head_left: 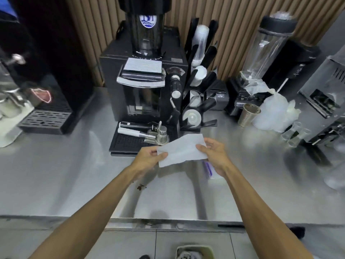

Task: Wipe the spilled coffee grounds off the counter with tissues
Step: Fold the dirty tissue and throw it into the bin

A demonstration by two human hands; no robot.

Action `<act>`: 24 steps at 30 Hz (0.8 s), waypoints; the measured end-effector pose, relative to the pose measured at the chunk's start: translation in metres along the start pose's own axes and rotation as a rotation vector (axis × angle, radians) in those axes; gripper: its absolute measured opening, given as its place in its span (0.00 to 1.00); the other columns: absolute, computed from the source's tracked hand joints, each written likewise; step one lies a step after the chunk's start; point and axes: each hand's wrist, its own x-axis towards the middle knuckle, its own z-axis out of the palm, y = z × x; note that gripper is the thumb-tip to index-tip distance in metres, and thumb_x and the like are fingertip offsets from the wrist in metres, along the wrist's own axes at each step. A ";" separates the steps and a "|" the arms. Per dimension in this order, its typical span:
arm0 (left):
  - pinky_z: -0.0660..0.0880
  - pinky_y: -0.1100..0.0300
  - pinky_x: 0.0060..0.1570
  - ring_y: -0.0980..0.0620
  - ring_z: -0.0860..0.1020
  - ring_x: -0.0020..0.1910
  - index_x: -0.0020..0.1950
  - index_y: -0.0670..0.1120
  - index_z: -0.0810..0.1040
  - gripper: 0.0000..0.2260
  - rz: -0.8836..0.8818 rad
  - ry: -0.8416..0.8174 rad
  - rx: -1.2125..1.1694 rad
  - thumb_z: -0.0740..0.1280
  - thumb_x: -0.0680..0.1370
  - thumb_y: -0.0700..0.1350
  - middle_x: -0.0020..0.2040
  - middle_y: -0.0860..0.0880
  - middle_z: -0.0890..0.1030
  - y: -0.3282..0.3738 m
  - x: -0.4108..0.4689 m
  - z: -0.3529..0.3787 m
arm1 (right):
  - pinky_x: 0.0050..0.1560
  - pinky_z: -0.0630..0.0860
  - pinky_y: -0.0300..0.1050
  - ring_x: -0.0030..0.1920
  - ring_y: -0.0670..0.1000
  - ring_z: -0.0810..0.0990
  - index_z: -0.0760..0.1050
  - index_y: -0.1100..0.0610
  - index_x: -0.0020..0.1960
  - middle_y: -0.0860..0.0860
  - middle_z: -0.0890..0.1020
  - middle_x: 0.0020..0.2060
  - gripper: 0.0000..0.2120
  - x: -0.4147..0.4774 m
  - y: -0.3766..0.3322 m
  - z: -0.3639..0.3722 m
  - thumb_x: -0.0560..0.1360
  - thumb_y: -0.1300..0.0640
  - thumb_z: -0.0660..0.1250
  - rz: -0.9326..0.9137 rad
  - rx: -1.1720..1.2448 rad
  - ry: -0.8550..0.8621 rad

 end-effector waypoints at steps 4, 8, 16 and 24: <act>0.79 0.56 0.52 0.48 0.83 0.52 0.57 0.42 0.82 0.08 -0.017 0.074 -0.006 0.68 0.78 0.40 0.51 0.46 0.85 -0.006 -0.030 -0.041 | 0.34 0.77 0.36 0.36 0.45 0.80 0.83 0.56 0.47 0.50 0.84 0.39 0.09 -0.003 0.004 0.037 0.76 0.67 0.67 0.014 -0.094 -0.095; 0.76 0.52 0.61 0.46 0.81 0.56 0.54 0.43 0.84 0.09 -0.064 0.145 -0.076 0.65 0.79 0.36 0.55 0.46 0.84 -0.017 -0.045 -0.079 | 0.43 0.79 0.42 0.35 0.49 0.82 0.82 0.65 0.51 0.52 0.83 0.35 0.14 -0.003 0.006 0.069 0.78 0.67 0.57 0.170 -0.001 -0.260; 0.76 0.49 0.60 0.46 0.82 0.55 0.55 0.43 0.84 0.12 -0.095 0.159 -0.100 0.72 0.75 0.47 0.54 0.46 0.84 -0.019 -0.054 -0.125 | 0.47 0.81 0.46 0.50 0.57 0.84 0.80 0.66 0.54 0.63 0.83 0.52 0.11 0.011 0.023 0.120 0.73 0.68 0.71 0.205 0.072 -0.337; 0.82 0.54 0.41 0.48 0.84 0.45 0.55 0.40 0.81 0.13 -0.060 0.197 -0.062 0.74 0.72 0.32 0.50 0.44 0.82 -0.032 -0.051 -0.150 | 0.47 0.82 0.47 0.49 0.61 0.84 0.77 0.64 0.55 0.61 0.84 0.49 0.14 0.016 0.046 0.146 0.72 0.73 0.70 0.221 0.078 -0.252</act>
